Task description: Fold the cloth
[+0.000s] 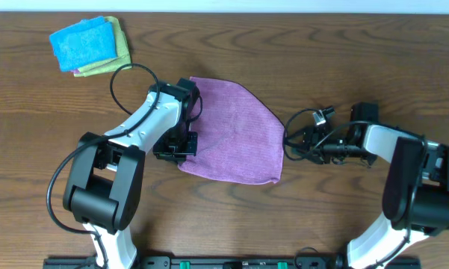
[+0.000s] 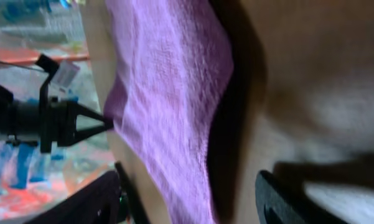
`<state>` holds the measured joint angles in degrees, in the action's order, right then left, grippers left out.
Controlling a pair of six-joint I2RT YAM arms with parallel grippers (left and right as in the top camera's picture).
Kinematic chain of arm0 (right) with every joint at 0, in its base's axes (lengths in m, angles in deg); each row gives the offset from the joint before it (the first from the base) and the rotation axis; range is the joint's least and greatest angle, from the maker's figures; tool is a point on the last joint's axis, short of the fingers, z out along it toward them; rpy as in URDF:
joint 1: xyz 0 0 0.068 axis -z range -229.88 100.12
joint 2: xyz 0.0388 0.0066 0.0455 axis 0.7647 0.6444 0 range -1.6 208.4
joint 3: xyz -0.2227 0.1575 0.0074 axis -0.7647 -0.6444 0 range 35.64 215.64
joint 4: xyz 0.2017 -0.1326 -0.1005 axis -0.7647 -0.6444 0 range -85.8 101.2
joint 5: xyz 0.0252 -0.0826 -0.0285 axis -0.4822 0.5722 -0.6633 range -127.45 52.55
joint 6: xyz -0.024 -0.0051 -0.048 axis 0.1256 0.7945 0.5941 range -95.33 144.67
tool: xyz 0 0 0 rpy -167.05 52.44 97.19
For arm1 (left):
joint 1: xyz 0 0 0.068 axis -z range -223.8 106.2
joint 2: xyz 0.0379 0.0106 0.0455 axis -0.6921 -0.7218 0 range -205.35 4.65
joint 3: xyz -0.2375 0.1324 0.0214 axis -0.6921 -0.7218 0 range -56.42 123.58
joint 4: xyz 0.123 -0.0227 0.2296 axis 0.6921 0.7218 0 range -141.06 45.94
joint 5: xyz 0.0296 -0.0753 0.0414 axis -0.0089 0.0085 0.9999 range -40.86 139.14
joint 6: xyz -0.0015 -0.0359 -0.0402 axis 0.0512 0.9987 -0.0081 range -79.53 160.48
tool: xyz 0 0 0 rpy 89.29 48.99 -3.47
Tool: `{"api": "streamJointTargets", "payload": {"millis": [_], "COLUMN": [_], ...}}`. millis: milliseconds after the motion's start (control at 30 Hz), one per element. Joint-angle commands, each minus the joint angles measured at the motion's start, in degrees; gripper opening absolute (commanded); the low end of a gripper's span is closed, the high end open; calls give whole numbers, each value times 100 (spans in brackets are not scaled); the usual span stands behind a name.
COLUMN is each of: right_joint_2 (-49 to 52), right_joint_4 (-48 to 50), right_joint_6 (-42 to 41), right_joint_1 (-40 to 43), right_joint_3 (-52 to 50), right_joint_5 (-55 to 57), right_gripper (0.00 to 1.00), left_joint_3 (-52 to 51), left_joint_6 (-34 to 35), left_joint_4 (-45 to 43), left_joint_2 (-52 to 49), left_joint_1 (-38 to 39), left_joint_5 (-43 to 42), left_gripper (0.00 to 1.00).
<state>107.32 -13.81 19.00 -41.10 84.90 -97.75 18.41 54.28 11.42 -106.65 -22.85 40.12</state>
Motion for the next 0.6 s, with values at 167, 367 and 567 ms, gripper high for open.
{"api": "streamJointTargets", "payload": {"millis": [167,367,567], "right_joint_2": [-4,-4,-2], "right_joint_4": [1506,2299,3342], "right_joint_6": [-1615,-2330,-2811], "right_joint_1": [-782,-1290,-1331], "right_joint_3": [-223,-223,-223], "right_joint_5": [-155,321,914], "right_gripper": [73,75,80], "left_joint_3": [55,55,55], "left_joint_6": [125,122,76], "left_joint_4": [-101,-92,7], "left_joint_2": [76,76,76], "left_joint_1": [7,7,7], "left_joint_5": [-116,-116,-114], "left_gripper": [6,6,6]}}
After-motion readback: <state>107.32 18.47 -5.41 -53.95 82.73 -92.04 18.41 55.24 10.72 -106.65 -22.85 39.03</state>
